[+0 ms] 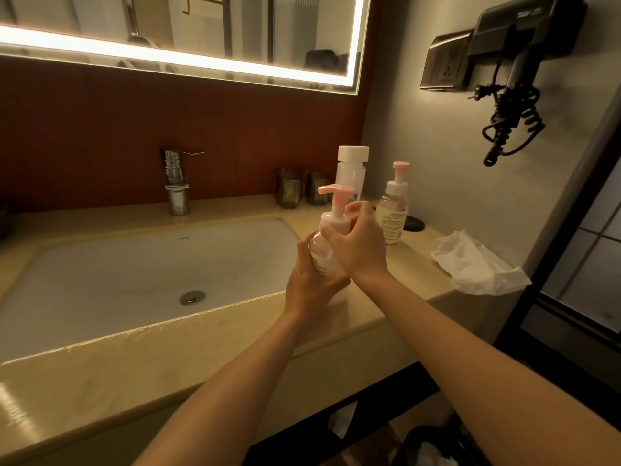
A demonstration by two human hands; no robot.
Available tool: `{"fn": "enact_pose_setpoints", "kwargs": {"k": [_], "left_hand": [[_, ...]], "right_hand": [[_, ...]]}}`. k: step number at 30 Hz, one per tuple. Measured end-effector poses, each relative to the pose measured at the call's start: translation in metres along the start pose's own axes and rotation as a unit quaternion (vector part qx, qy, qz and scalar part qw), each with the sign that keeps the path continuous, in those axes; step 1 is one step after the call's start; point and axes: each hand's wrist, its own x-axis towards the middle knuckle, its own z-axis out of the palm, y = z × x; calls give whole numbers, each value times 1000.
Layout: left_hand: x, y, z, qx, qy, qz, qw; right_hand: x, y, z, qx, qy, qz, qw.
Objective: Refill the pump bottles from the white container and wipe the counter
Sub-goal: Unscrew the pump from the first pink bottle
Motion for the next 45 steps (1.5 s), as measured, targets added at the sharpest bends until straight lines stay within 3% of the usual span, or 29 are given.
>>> {"fn": "enact_pose_setpoints", "kwargs": {"k": [5, 11, 20, 26, 36, 41, 45], "left_hand": [[0, 0, -1, 2, 2, 3, 1000], [-1, 0, 0, 7, 0, -3, 1000], [-1, 4, -2, -1, 2, 2, 1000], [-1, 2, 0, 14, -2, -8, 1000], [0, 0, -1, -5, -6, -17, 1000], [0, 0, -1, -1, -1, -10, 1000], [0, 0, -2, -9, -8, -17, 1000]], "right_hand": [[-4, -3, 1, 48, -30, 12, 998], [7, -5, 0, -41, 15, -5, 999], [1, -4, -2, 78, -65, 9, 995], [4, -5, -3, -27, 15, -9, 999], [3, -7, -9, 97, -109, 7, 989], [7, -7, -4, 10, -30, -20, 999], [6, -7, -2, 49, -56, -5, 997]]}}
